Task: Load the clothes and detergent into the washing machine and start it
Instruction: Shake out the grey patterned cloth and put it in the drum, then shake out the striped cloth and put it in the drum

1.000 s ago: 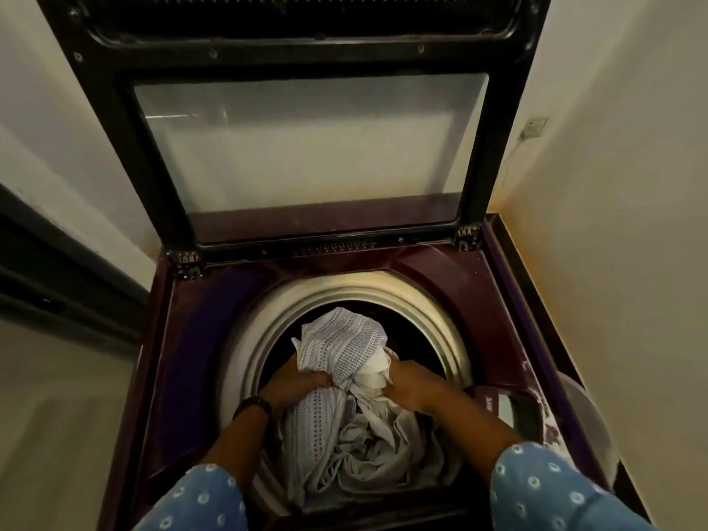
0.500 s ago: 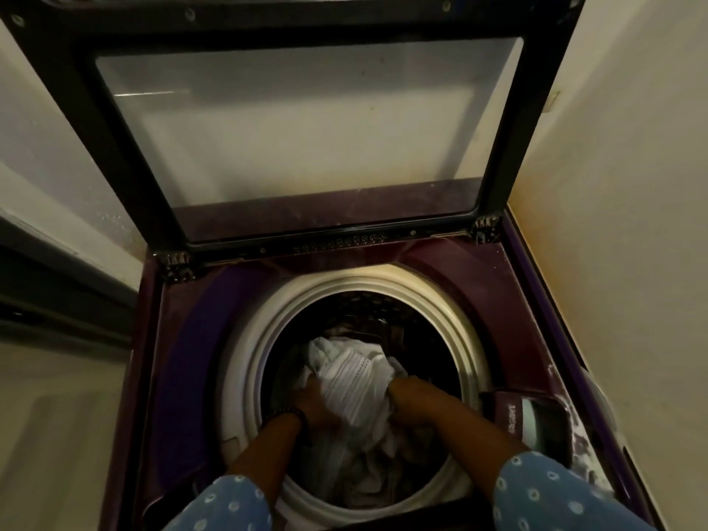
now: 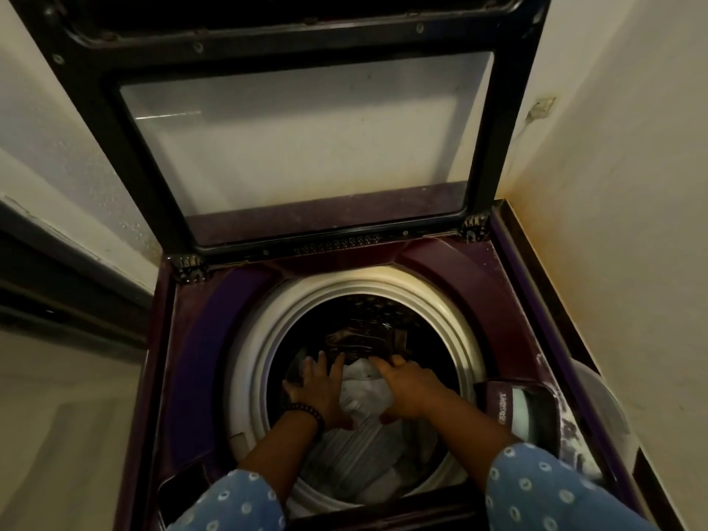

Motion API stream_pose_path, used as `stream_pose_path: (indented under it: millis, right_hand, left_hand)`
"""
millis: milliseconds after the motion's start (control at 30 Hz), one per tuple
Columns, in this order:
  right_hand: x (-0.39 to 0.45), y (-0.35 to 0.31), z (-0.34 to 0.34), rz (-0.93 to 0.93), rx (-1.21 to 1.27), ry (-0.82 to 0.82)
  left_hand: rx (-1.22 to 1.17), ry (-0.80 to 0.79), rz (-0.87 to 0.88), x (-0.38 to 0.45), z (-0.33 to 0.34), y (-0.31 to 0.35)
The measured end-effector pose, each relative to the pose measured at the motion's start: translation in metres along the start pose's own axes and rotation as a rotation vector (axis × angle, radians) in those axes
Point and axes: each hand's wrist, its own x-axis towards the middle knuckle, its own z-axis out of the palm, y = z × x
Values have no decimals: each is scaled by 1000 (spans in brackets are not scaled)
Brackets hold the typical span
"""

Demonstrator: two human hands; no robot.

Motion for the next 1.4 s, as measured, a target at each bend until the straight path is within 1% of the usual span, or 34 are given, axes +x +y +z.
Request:
stream_pose_path:
  millis: [67, 133, 367, 433, 567, 800, 967, 1067, 1133, 1200, 1300, 1400]
  right_hand:
    - [-4, -2, -1, -5, -42, 19]
    - [-9, -3, -2, -19, -80, 44]
    - [-33, -3, -10, -75, -155, 195]
    - [-42, 1, -13, -73, -151, 231]
    - [-72, 21, -22, -52, -120, 356]
    - [-136, 70, -41, -17, 34, 682]
    - [-184, 108, -38, 57, 268, 851]
    - [-210, 141, -25, 164, 376, 917]
    - [-221, 165, -11, 246, 423, 919]
    - [-229, 189, 6, 313, 459, 910]
    - [-235, 219, 34, 403, 518, 888]
    - [-237, 252, 65, 491, 585, 850]
  left_hand:
    - [105, 59, 28, -8, -1, 9]
    - [159, 107, 48, -15, -1, 17]
    - [266, 213, 34, -41, -14, 43]
    - [282, 238, 35, -48, -18, 51]
    - [314, 315, 70, -65, -31, 77]
    - [308, 496, 264, -95, -61, 152]
    - [364, 559, 434, -110, -71, 218]
    - [396, 542, 546, -113, -63, 262]
    - [425, 508, 619, -112, -53, 290]
    - [444, 439, 682, -109, -39, 320]
    - [439, 309, 727, -99, -15, 360]
    - [502, 217, 724, -75, 12, 392]
